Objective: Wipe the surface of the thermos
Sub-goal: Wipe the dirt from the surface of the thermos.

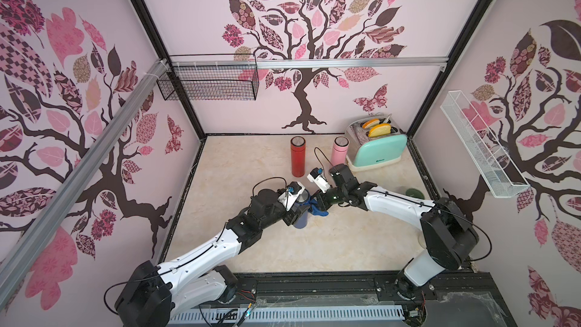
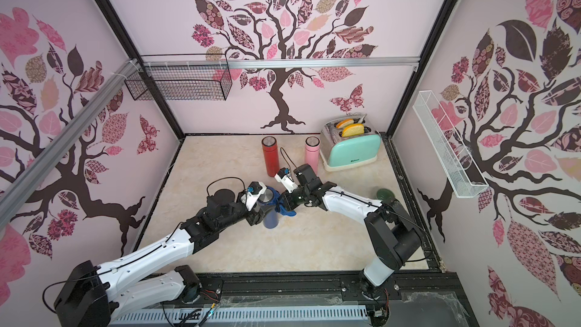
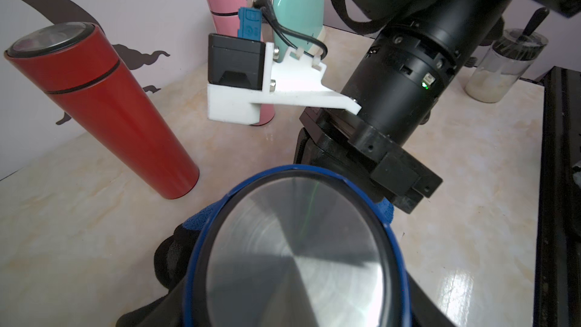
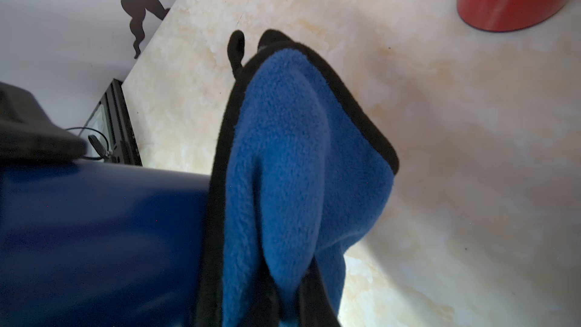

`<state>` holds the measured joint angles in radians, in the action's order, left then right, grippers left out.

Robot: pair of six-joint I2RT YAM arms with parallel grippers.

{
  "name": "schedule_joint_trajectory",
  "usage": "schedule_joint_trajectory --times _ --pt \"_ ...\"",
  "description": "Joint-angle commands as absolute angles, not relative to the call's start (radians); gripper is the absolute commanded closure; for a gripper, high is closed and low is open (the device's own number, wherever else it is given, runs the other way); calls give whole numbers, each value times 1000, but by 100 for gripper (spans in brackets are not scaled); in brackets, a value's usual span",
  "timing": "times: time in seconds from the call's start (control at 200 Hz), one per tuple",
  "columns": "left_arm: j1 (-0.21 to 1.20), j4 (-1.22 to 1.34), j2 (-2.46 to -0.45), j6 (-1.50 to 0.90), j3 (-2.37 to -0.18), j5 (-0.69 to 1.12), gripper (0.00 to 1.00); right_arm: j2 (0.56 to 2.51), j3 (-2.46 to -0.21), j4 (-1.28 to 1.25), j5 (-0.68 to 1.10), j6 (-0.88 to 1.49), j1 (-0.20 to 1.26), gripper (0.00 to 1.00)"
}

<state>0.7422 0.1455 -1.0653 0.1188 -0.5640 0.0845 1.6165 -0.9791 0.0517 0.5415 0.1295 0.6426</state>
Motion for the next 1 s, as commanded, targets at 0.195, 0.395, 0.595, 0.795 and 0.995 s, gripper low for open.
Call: schedule_joint_trajectory --times 0.195,0.395,0.595,0.795,0.995 --pt "738 493 -1102 121 -414 -78 100 1628 -956 -27 647 189 673 100" --pt "739 586 -1127 121 -376 -78 100 1589 -973 50 550 158 673 100" --pt "739 574 -1106 151 -354 -107 100 1460 -1015 193 399 93 672 100" --pt "739 529 -1079 176 -350 -100 100 1335 -1041 265 332 69 672 100" --pt "740 506 -1092 163 -363 -66 100 1271 -1048 260 355 70 673 100"
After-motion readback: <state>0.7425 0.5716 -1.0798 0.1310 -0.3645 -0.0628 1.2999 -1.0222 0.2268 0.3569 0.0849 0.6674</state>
